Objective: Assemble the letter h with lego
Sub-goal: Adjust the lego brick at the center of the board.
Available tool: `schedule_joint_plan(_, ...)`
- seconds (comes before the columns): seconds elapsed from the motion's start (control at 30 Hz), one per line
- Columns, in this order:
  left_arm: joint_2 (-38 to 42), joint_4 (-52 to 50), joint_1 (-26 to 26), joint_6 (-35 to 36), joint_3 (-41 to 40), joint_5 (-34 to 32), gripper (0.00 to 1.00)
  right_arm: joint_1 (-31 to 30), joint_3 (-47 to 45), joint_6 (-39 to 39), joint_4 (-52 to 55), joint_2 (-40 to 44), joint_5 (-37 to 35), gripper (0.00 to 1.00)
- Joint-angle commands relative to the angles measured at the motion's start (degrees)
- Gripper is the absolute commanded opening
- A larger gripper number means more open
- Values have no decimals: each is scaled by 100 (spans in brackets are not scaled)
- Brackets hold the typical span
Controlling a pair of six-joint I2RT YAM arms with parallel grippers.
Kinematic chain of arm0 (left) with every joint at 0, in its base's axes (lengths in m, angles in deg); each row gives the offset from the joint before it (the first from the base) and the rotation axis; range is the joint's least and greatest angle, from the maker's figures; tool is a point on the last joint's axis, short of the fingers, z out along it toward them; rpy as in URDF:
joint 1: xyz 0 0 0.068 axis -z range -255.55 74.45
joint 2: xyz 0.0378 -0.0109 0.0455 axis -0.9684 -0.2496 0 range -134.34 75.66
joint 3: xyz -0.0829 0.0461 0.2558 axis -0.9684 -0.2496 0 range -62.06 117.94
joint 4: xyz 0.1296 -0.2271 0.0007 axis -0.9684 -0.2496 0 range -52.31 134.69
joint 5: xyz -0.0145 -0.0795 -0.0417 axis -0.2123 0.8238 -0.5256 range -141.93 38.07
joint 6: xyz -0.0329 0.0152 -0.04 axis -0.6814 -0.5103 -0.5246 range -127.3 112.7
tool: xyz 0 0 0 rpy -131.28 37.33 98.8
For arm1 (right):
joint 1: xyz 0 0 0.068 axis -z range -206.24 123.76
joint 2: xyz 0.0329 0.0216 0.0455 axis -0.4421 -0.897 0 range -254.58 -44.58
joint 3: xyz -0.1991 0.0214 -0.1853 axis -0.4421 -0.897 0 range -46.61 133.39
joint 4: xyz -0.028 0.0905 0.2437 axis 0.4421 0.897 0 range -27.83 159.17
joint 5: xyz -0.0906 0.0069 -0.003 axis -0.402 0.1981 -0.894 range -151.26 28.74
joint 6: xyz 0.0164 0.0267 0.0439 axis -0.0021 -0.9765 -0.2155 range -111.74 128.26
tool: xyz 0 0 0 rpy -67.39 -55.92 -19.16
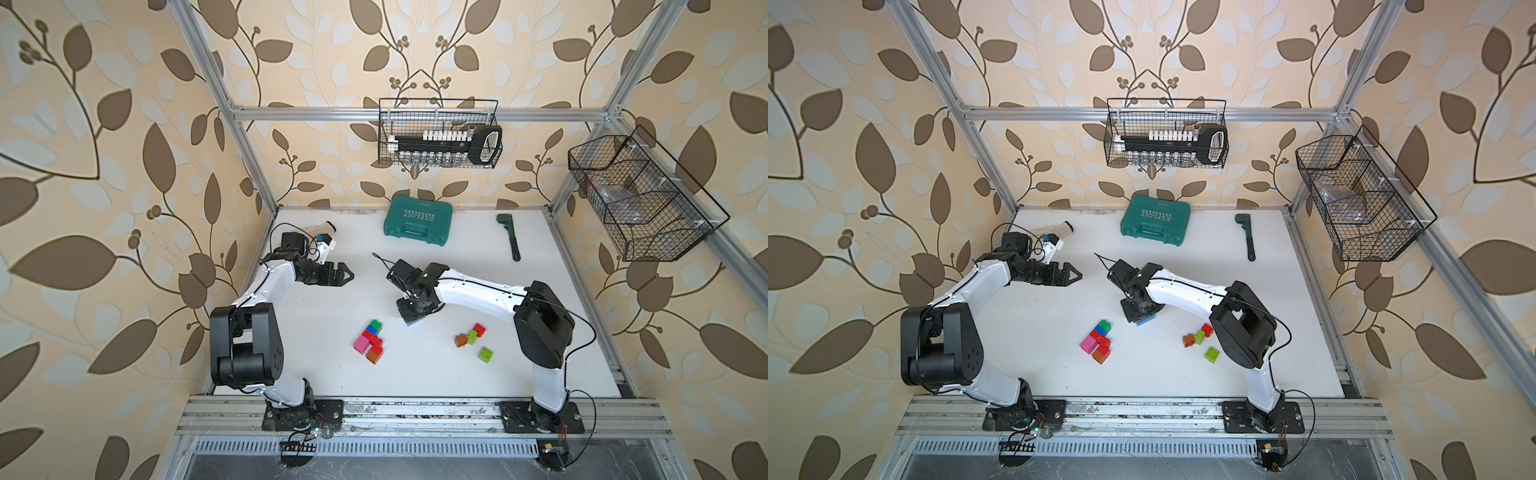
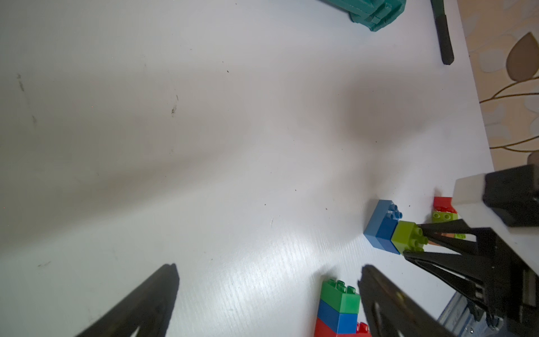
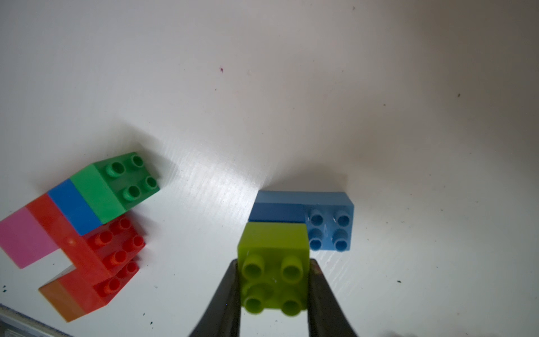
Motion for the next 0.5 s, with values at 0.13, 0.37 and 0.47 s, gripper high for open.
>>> schedule_joint_plan(0.13, 220, -31, -83, -40, 25, 198, 99, -27, -564, -253, -201, -178, -1, 17)
schedule_joint_plan(0.37, 138, -120, -93, -65, 79, 337, 99, 83, -352, -277, 149, -885, 366, 14)
schedule_joint_plan(0.47, 174, -64, -102, -57, 0, 339, 99, 161, -151, -267, 455, -1182, 333, 14)
